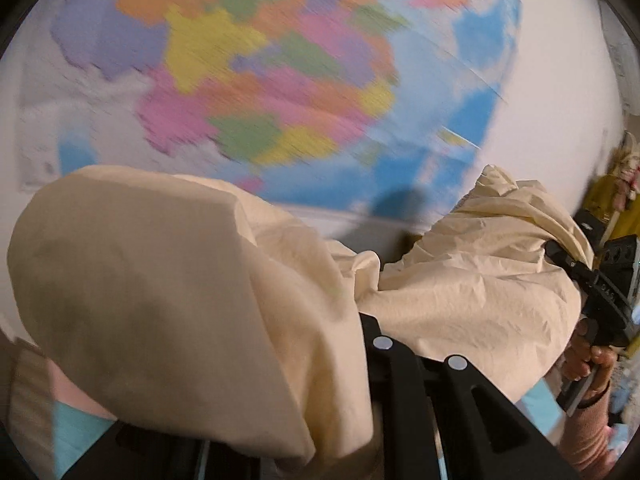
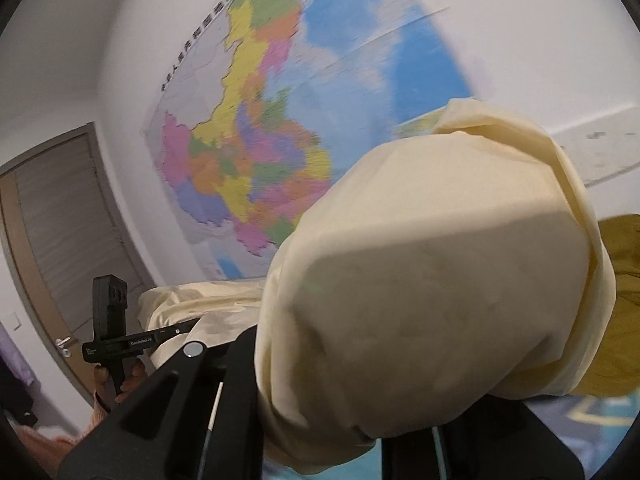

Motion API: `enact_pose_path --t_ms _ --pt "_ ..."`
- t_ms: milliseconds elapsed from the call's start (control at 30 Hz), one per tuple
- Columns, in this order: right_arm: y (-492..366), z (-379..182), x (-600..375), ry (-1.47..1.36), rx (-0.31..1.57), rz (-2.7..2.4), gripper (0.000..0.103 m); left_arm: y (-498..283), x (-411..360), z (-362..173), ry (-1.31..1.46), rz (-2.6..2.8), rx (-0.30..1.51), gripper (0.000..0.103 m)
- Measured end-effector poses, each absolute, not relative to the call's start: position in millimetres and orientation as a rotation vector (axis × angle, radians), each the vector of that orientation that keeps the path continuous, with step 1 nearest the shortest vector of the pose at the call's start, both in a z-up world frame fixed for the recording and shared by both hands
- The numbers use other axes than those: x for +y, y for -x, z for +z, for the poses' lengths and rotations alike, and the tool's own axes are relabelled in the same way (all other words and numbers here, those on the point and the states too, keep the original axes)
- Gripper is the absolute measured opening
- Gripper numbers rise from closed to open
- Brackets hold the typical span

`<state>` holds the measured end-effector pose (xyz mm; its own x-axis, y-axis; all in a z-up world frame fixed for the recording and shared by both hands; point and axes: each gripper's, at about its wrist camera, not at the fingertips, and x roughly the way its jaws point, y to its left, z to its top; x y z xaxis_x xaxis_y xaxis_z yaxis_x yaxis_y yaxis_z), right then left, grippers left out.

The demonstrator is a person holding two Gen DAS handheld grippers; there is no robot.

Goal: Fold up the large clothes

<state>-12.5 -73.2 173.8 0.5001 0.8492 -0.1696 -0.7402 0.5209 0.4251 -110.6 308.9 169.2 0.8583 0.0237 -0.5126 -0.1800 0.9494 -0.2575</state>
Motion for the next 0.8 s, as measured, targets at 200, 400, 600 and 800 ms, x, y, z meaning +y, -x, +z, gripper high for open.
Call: enact_pose_path --t_ms 200,400,600,800 --pt "-17 178 41 -0.316 0.399 1.120 0.012 123 389 182 0.279 0.314 0.479 0.014" --pt "-26 161 135 -0.286 0.428 1.186 0.012 131 470 172 0.292 0.444 0.490 0.014" --pt "-25 113 214 -0.259 0.479 1.234 0.012 141 540 147 0.315 0.526 0.440 0.013" --pt "-20 16 254 -0.204 0.780 1.254 0.028 144 593 29 0.422 0.609 0.632 0.015"
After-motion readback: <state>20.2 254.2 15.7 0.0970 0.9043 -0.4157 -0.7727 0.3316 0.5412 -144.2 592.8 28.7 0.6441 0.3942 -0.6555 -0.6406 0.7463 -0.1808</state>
